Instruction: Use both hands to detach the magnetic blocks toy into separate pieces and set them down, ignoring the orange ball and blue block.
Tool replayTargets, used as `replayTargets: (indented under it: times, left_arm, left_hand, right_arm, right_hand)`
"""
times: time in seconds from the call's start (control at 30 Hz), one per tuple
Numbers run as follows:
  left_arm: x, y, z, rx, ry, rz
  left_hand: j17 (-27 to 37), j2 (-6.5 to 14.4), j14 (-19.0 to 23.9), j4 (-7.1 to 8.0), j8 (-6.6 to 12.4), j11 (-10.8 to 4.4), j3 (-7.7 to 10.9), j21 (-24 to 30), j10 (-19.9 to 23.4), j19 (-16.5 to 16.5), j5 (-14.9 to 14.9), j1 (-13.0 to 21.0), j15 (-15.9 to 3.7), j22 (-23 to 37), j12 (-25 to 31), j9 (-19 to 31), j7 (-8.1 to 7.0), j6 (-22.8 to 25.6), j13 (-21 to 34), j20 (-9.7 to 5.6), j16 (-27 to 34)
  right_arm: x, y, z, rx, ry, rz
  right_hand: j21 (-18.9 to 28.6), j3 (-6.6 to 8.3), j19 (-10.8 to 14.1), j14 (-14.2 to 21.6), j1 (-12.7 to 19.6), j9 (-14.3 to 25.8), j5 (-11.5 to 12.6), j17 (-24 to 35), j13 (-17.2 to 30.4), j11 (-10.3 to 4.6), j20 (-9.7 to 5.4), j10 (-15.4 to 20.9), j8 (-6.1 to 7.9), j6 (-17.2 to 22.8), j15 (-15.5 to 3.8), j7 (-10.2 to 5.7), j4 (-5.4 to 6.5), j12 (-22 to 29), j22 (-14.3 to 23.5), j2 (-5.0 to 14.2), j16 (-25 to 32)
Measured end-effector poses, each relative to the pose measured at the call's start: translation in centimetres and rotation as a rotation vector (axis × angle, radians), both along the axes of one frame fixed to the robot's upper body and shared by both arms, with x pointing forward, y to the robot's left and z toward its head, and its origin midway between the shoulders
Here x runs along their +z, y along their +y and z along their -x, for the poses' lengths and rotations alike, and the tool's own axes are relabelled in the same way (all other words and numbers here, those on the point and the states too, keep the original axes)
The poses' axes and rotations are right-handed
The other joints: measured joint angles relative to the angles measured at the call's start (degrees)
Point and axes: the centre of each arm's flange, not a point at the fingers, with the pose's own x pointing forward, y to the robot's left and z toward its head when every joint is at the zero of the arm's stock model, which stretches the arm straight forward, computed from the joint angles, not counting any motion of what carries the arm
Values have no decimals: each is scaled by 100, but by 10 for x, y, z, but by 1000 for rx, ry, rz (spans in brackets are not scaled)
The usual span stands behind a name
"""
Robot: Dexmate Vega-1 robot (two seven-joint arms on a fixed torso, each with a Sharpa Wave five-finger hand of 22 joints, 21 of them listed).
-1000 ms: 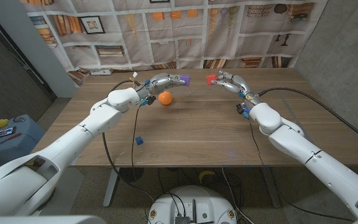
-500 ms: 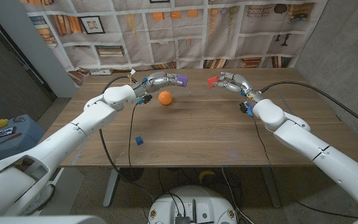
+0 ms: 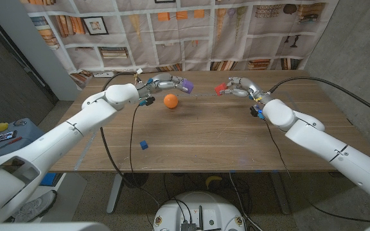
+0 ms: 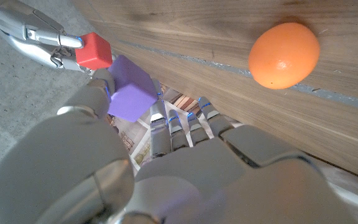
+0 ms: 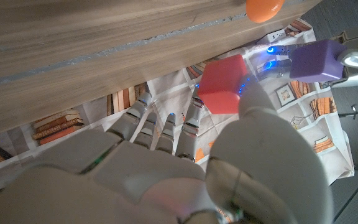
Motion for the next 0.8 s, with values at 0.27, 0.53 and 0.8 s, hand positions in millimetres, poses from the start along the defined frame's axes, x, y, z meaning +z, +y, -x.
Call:
replayTargets:
  times: [0.27,0.53,0.8]
  left_arm:
    - [5,-6,8,8,-22,-60]
    - [0,-4,5,90,-18,-171]
    - [-3,-6,5,140,-28,-250]
  left_hand:
    - [0,-8,30,-23,0,0,-26,0,0,31,-1,35,-30,0,0,0,0,-1,0,-30,0]
    - [0,7,61,-7,-6,0,-56,0,0,31,0,50,0,0,1,-3,31,30,0,-30,0]
    - [0,17,92,-7,-10,-31,-57,0,31,30,28,87,-30,0,1,-6,30,30,0,-30,0]
  right_arm:
    - [-2,-5,-2,-68,9,65]
    - [3,6,5,-102,-4,172]
    - [4,12,6,-133,-7,255]
  right_hand:
    - [0,0,0,22,0,0,0,0,0,0,0,0,0,2,-22,2,0,0,0,0,0]
    - [0,-3,-33,22,1,0,-5,0,0,0,33,0,0,22,-22,22,-3,0,0,0,0]
    - [0,-40,-30,21,1,0,-6,0,-1,0,35,-1,0,22,-21,22,7,0,0,-1,0]
